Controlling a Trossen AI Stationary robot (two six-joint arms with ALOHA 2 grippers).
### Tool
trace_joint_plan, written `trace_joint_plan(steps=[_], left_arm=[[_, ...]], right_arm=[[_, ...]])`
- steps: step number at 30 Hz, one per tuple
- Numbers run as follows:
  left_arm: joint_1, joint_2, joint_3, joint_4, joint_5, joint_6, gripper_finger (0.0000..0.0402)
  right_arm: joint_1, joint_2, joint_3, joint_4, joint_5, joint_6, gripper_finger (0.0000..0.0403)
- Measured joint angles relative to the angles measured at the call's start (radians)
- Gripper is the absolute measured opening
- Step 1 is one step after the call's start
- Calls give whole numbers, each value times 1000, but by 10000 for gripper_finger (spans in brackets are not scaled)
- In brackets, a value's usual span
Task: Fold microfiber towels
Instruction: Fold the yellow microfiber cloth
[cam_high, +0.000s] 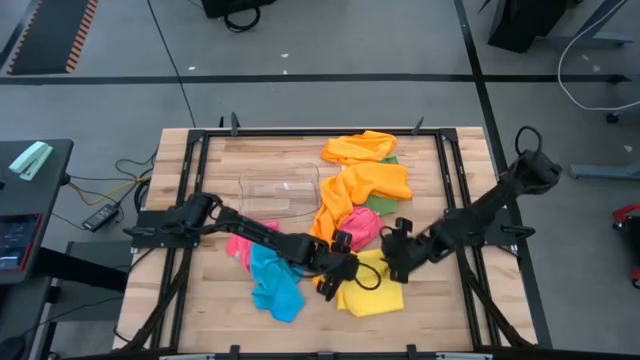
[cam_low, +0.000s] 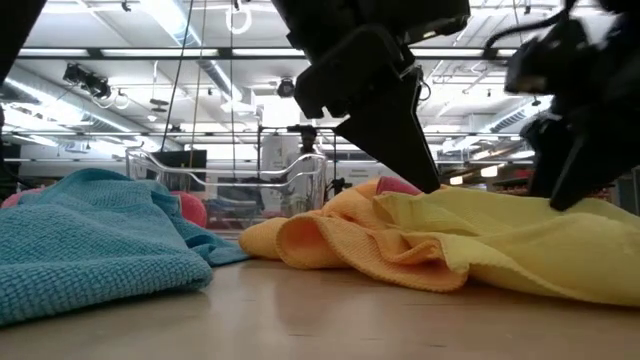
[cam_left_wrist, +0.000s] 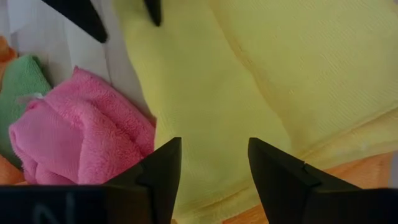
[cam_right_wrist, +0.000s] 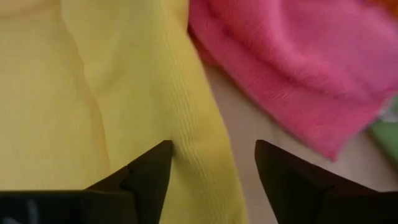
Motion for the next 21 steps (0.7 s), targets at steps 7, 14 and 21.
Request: trace_joint_plan(steps=[7, 14, 21], left_arm=[[-6, 0, 0, -15, 1, -2, 182], [-14, 0, 0, -83, 0, -32, 182], [-24, 0, 0, -87, 0, -49, 172]], right_arm=[[-237, 0, 0, 14, -317, -144, 262], [-293, 57, 0, 32, -461, -181, 250], [-254, 137, 5, 42, -426, -176, 234]])
